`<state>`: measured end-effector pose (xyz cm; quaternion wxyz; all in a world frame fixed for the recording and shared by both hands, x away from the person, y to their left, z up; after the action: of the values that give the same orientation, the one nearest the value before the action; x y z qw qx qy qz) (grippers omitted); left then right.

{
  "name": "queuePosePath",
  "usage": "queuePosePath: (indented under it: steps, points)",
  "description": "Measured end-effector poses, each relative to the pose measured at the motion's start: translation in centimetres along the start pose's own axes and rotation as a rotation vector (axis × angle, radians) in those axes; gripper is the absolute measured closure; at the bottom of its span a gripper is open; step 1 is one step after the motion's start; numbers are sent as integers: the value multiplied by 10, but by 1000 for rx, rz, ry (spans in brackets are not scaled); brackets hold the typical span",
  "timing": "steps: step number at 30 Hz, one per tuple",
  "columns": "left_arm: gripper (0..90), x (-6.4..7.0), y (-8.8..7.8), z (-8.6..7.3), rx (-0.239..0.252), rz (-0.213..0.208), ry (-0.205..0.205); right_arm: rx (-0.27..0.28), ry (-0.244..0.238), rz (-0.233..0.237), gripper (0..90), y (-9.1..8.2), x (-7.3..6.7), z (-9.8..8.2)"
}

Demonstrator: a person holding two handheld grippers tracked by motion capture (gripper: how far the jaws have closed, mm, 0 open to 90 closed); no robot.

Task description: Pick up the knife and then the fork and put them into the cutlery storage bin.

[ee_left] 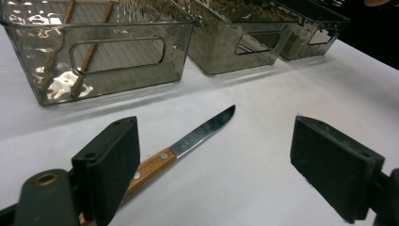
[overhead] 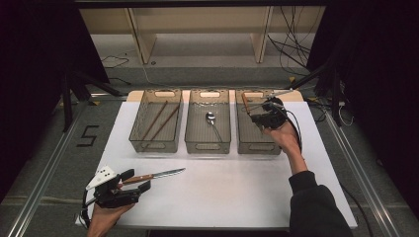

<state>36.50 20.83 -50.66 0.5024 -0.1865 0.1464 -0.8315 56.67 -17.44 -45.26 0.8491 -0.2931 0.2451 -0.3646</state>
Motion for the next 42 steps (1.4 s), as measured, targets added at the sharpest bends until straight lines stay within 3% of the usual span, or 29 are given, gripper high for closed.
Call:
queuePosePath:
  steps: [10, 19, 22, 31, 37, 42]
  points:
    - [160, 0, -1, 0, 0, 0, 1, -28, 49, -37, 894, 15, 14, -4]
    - [160, 0, 0, 0, 1, 0, -1, -42, 76, -47, 877, 25, 16, -7]
    - [160, 0, -1, 0, 0, -1, 2, -27, 99, -38, 715, 25, 16, -5]
    - [160, 1, 0, 0, -1, -1, 4, 45, 88, 10, 574, 4, 5, 5]
    - [160, 1, 0, 1, -1, 0, 9, 98, 68, 47, 498, -14, -11, 8]
    - [160, 0, 0, 3, -8, -3, 5, 138, 19, 67, 444, -32, -30, 5]
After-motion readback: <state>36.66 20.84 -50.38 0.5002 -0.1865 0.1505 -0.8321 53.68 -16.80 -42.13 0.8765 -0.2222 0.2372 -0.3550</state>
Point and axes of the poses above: each handheld gripper's, and its own axes: y roughly forward along the jaws, z roughly out of its top, x roughly to its right, the point moved 9 cm from there along y, roughly forward along the jaws, and after that the axes turned 9 degrees about z, right-handed, at the moved point
